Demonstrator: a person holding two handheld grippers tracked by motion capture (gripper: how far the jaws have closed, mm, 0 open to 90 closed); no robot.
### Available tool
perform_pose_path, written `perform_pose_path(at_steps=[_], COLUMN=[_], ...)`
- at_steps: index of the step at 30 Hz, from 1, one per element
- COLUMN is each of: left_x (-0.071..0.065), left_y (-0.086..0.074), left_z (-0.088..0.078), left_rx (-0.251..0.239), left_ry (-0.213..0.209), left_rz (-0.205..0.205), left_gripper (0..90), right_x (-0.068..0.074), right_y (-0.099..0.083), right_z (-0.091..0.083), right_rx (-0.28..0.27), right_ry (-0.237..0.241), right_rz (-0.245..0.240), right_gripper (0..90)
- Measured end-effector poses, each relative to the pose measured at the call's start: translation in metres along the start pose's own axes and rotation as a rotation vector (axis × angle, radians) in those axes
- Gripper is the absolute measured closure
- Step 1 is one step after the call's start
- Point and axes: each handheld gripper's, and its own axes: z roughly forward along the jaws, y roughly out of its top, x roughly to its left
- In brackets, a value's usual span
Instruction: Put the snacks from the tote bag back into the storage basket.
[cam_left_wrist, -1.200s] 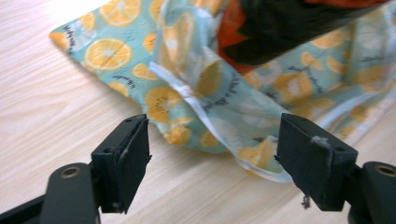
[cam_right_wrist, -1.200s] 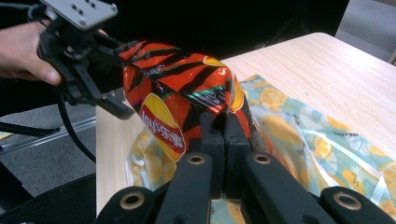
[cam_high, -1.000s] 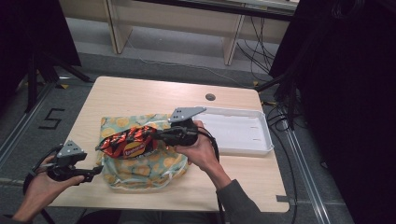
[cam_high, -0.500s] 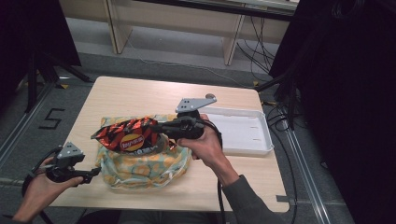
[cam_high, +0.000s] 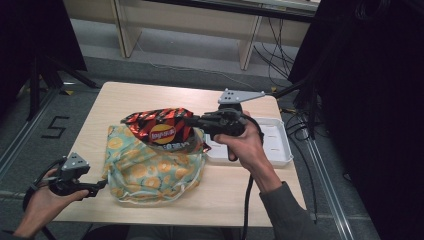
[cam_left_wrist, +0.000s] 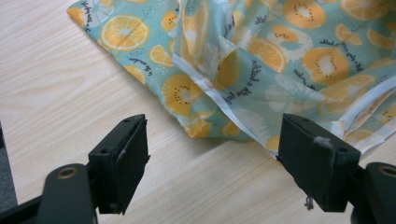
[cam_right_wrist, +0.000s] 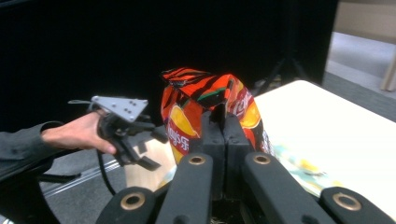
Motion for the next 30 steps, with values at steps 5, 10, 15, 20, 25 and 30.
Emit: perform_pose_path(at_steps=[5, 10, 15, 20, 25, 30], left_x=[0.002, 0.001, 0.002, 0.002, 0.004, 0.003], left_y=[-0.001, -0.001, -0.001, -0.002, -0.002, -0.002], left_z=[0.001, 0.001, 0.002, 0.003, 0.003, 0.003], left_rx=[0.008, 0.004, 0.011, 0.006, 0.014, 0.007], left_ry=[-0.001, 0.008, -0.003, 0.008, -0.004, 0.006], left_rz=[0.000, -0.005, -0.002, -0.006, -0.010, -0.010], left_gripper=[23.7, 23.8, 23.8, 23.8, 23.8, 23.8], right_x=[-0.013, -0.025, -0.043, -0.058, -0.071, -0.077], right_y=[0.003, 0.004, 0.001, -0.006, -0.013, -0.018], right_z=[-0.023, -0.046, -0.066, -0.076, -0.084, -0.092], right_rx=[-0.011, -0.007, -0.015, -0.015, -0.004, -0.001], right_ry=[-0.055, -0.124, -0.165, -0.210, -0.245, -0.244], right_rz=[0.018, 0.041, 0.065, 0.104, 0.108, 0.143], right_gripper=[90.0, 90.0, 90.0, 90.0, 90.0, 90.0])
